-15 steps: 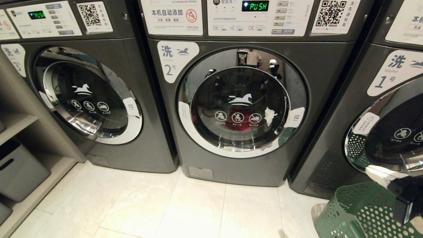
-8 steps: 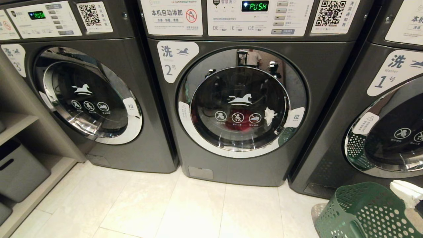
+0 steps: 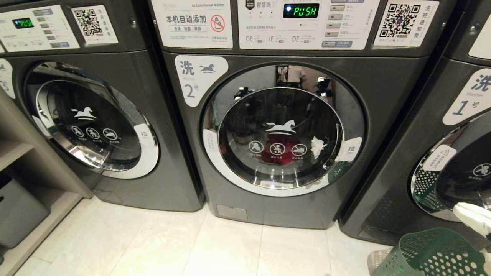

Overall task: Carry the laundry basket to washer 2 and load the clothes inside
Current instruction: Press the washing machine switch

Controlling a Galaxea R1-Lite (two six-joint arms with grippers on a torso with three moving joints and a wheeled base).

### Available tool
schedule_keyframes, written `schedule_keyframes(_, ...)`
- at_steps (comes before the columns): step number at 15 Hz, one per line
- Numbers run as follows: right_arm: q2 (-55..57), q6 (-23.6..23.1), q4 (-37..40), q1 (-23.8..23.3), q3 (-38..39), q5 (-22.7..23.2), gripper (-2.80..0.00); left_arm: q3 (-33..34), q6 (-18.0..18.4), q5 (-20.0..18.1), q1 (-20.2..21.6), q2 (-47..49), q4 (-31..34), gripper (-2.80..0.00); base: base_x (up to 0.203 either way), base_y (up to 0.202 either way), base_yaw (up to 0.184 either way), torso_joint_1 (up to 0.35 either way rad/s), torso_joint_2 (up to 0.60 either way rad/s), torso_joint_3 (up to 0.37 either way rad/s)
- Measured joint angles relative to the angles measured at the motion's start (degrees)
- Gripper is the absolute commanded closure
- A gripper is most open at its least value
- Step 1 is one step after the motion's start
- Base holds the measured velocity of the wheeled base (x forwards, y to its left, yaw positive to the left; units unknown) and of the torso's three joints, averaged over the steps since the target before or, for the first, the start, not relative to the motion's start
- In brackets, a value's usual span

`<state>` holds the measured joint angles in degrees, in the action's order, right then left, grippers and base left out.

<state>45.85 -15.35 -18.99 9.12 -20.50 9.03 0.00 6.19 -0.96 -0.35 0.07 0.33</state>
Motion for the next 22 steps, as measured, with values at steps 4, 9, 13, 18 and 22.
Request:
schedule_keyframes(4, 3.33, 0.11, -0.37, 0.30, -5.99, 4.06, 0.00, 0.00, -0.04, 0.00, -0.02, 0.00, -0.07, 0.00, 0.196, 0.000, -0.001, 0.004, 0.00, 0.002)
schedule_keyframes(9, 13.46, 3.20, -6.90, 6.43, -19.41, 6.04, 0.00, 0.00, -0.21, 0.11, -0.02, 0.00, -0.04, 0.00, 0.062, 0.000, 0.000, 0.002, 0.00, 0.001)
schedule_keyframes(13, 22.87, 5.90, -12.43, 15.61, -30.47, 9.65, 0.00, 0.00, -0.24, 0.06, -0.02, -0.02, 0.08, 0.00, 0.000, 0.000, 0.000, 0.000, 0.00, 0.000)
schedule_keyframes(18, 31.78, 5.53, -13.18, 17.66, -40.01, 8.15, 0.00, 0.00, -0.24, 0.09, 0.00, -0.02, 0.08, 0.00, 0.000, 0.000, 0.000, 0.000, 0.00, 0.000)
schedule_keyframes(22, 38.47, 5.42, -17.37, 17.64, -45.74, 3.11, 0.00, 0.00, -0.24, 0.06, 0.00, -0.05, 0.08, 0.00, 0.000, 0.000, 0.000, 0.000, 0.00, 0.000)
